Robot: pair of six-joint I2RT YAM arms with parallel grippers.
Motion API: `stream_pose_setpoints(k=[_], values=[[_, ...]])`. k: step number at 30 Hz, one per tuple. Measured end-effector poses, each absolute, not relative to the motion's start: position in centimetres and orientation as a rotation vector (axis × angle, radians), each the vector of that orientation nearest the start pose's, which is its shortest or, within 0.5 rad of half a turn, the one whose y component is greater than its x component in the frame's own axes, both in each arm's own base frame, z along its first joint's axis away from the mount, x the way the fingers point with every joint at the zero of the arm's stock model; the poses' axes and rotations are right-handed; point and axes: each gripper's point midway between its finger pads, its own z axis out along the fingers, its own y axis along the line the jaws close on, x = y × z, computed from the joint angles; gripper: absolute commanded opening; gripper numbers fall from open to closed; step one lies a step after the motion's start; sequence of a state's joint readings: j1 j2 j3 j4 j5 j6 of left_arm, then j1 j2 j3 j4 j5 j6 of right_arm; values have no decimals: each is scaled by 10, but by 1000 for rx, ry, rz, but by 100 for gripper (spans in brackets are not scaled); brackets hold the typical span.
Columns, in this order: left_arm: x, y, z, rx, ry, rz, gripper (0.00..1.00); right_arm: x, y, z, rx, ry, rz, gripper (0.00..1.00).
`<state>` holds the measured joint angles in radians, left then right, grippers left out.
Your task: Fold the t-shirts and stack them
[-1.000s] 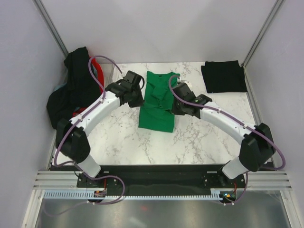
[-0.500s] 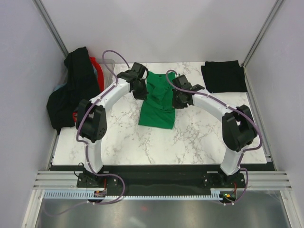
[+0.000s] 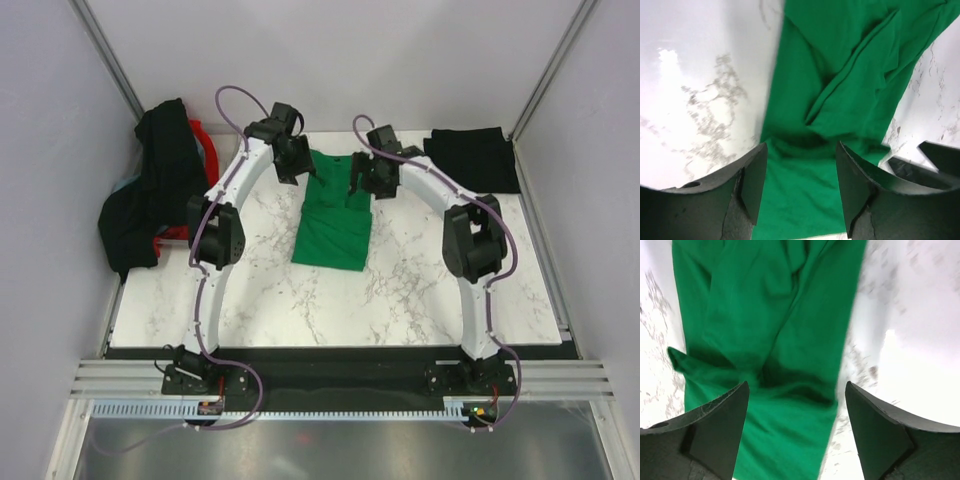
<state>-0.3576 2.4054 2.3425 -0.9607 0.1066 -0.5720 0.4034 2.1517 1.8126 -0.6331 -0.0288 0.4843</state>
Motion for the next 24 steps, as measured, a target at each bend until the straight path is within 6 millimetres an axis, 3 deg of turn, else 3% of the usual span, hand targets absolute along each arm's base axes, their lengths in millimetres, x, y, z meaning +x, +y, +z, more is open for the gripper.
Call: stream_pose_setpoints(k=[2, 5, 7, 12, 16, 20, 24], values=[[514, -223, 115, -270, 2650, -458, 64, 485, 219, 90, 111, 2568, 372, 86], [502, -205, 123, -304, 2666, -433, 64, 478, 202, 102, 137, 2557, 366, 87], [480, -196, 126, -314, 2702, -417, 63, 457, 195, 105, 143, 2559, 377, 88], [408, -182, 130, -302, 2771, -404, 58, 374, 195, 104, 153, 2587, 519, 80], [365, -176, 121, -287, 2787, -441, 56, 325, 209, 82, 167, 2615, 666, 74], [330, -169, 92, -290, 2826, -457, 54, 288, 219, 46, 190, 2687, 748, 64], [306, -164, 63, -304, 2885, -455, 50, 274, 225, 29, 216, 2707, 810, 59]])
